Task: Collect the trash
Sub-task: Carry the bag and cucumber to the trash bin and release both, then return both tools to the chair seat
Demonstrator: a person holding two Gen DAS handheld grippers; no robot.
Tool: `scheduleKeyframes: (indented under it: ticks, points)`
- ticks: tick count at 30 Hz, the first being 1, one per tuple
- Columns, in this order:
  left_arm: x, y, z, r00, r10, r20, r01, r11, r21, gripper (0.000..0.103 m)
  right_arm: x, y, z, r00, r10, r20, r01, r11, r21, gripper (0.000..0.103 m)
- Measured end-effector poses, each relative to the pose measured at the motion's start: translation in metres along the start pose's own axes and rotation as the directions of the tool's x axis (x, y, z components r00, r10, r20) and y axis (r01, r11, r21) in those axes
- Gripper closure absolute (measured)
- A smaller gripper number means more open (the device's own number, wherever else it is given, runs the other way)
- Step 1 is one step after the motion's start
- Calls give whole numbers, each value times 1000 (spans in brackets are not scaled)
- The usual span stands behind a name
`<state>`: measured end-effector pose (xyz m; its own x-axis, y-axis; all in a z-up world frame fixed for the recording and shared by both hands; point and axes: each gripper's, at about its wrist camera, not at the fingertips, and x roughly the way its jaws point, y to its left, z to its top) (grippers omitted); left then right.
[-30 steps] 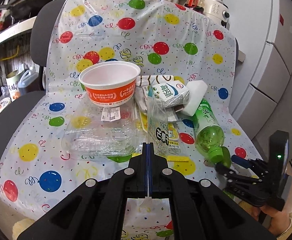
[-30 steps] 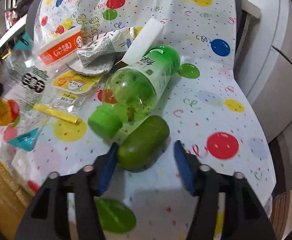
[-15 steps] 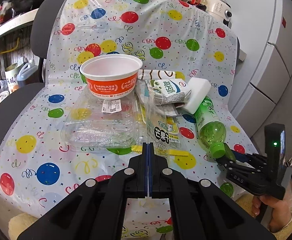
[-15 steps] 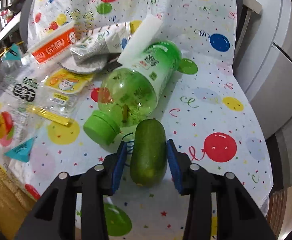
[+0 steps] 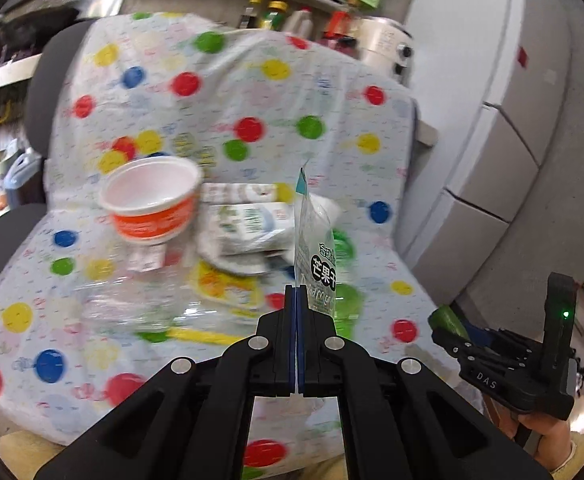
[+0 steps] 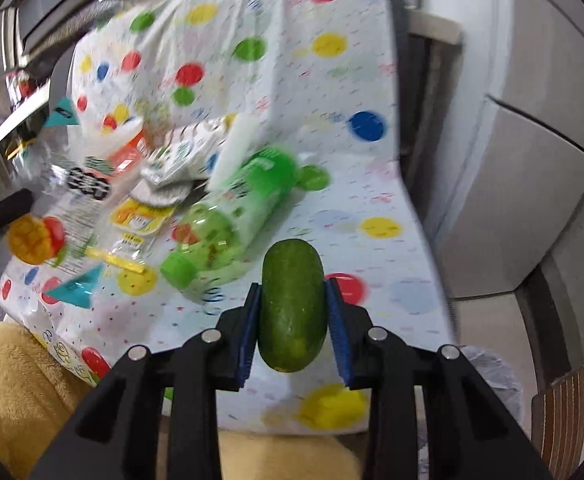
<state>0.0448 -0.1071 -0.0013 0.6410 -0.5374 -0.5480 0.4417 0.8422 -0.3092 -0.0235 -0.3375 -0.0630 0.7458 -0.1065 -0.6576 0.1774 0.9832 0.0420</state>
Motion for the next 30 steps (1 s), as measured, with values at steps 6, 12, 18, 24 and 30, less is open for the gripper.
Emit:
scheduleKeyframes:
  ticks: [6,12,18,24,30]
  points:
    - [39,-102,-10,991,-132,-32,134,987,86,103,-34,-78,-27,995,-90,33,87,993,77,71]
    - [104,-188,-59,969,-193,-157,211,971,110,103,-50,-165,-77,979,-201,-22,202,966,161,71]
    - [155,-255,-109,912,-235,-337,300,941,154,103,-33,-227,-132,962,-238,-133,265,931,251,71]
    - [208,-290,-144,853,-199,-483,318,931,178,99,-1,-261,-163,956,-211,-203,269,905,330,67]
    - [201,-281,-130,865,-207,-457,323,927,191,82,-16,-262,-163,960,-224,-169,272,891,362,61]
